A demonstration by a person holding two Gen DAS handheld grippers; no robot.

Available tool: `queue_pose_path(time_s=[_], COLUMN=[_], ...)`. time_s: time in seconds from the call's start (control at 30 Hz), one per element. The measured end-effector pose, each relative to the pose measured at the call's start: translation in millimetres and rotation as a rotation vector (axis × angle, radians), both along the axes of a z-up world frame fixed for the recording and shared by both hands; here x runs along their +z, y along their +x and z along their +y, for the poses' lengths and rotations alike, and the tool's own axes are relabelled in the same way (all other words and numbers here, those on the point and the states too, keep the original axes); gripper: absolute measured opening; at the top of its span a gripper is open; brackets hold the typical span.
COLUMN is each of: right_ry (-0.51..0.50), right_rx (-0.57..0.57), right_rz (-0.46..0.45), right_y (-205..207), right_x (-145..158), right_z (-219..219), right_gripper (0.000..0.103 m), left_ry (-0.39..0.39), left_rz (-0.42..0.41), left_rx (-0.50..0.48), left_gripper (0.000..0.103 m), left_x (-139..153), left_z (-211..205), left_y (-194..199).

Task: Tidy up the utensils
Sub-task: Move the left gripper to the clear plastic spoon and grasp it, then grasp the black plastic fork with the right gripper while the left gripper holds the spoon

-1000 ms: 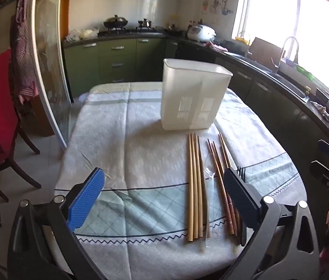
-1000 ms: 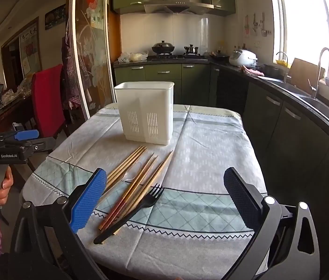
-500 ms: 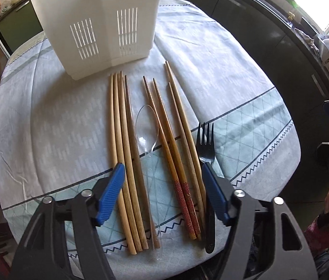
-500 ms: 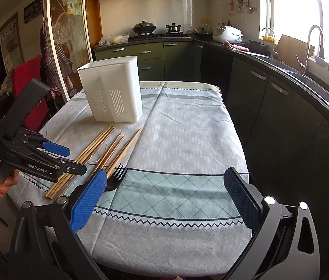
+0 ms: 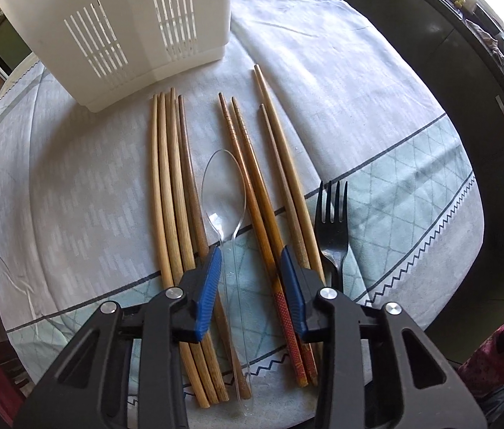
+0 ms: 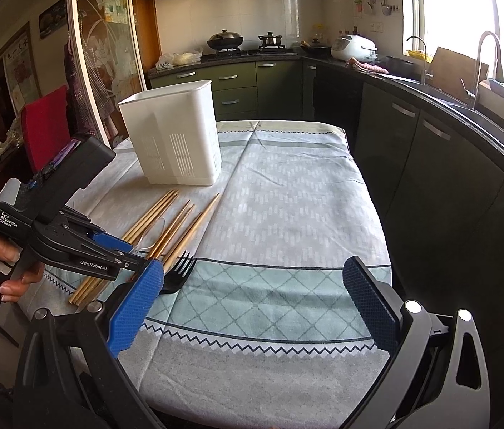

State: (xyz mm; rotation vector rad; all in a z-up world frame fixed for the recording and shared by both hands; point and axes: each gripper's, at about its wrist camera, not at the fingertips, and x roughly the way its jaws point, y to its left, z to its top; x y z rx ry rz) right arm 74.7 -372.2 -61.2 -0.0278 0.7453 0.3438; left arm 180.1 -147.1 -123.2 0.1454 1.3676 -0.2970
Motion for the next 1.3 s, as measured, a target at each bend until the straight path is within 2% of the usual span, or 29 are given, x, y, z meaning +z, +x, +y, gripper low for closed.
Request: queue_pose_path(time_s=[0.17,0.27,0.33,0.43,0.53,0.73,0.87,0.93,1.03,1.17,1.3], right_ry=[-0.022,-0.016,-0.006,0.013,-0.010,-0.042,-0.075,-0.076,-0.027,0.051,0.088], right_rx=[0.008,0.030,0.049,0.084,0.094,0.098,0.099,0.110,0.126,0.116,0.111], right_rz=[0.017,0.050,0.090,0.162,0.177,0.184,0.202,0.222,0.318,0.495,0.610], right_y=[5,11,17,27,30,31,33,34,42,56,63], right_x=[-3,-7,-10,-16,-18,-18,-19,-20,-26,-39,-46], right_z=[7,12,16,20,27,36,42,45,44,41,50], right_gripper=[0.099,0.099,0.099,0.099,0.099,0.099,0.099,0.099,0.099,0.099,0.099], left_ry=[-0.013,-0.033,-0.042,-0.076,-0.083,-0.007,0.061,0.050,-0.001,-0.048,-0.068], left_rz=[0.011,0.019,0.023,0.036,0.031,-0.003,-0.035,-0.032,-0.026,-0.083,-0.134], left_rx=[0.004,0.010,0.018,0.032,0.043,-0.002,-0.039,-0.038,-0.014,-0.001,-0.001], left_gripper=[0.020,0.019,0.010,0.009,0.009,0.012,0.012,0.010,0.009,0.009,0.009], left_x=[-1,0,0,-1,-1,-1,-6,-5,2,27,50], left_z=[-1,4,7,19,28,25,3,2,7,20,34], left_y=[4,6,9,12,18,12,1,3,7,0,-13])
